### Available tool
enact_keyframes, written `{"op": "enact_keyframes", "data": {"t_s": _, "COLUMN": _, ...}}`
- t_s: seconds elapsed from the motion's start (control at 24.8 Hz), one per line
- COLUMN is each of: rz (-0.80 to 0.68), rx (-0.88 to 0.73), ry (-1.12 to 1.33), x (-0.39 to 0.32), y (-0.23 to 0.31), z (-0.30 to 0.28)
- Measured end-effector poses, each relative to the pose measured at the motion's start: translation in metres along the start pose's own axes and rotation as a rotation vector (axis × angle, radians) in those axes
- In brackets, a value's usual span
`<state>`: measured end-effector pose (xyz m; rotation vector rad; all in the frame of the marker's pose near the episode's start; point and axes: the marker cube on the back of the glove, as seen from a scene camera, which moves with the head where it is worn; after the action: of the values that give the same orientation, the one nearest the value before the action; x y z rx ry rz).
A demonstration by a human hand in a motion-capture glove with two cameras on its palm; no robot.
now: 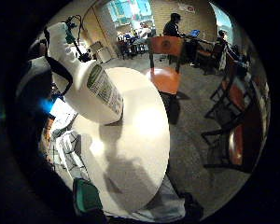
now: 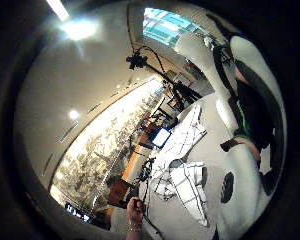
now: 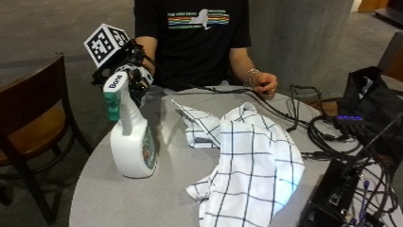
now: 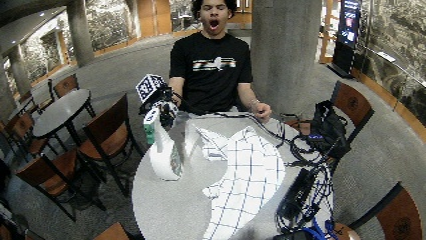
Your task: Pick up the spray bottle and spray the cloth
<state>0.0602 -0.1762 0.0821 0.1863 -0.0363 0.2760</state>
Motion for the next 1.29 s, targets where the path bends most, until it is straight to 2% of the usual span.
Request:
{"op": "enact_keyframes", "data": {"t_s": 0.28, "rz": 0.032, "rx": -0.035, "ry": -0.016, "x": 0.001, "y": 0.002, "z": 0.002}}
{"op": "enact_keyframes", "data": {"t_s": 0.73, "rz": 0.108, "rx": -0.215, "ry": -0.034, "x": 0.011, "y": 0.010, "z": 0.001}}
{"op": "enact_keyframes", "data": {"t_s": 1.29, "rz": 0.163, "rx": -0.238, "ry": -0.075, "x": 0.007, "y": -0.007, "z": 0.016}}
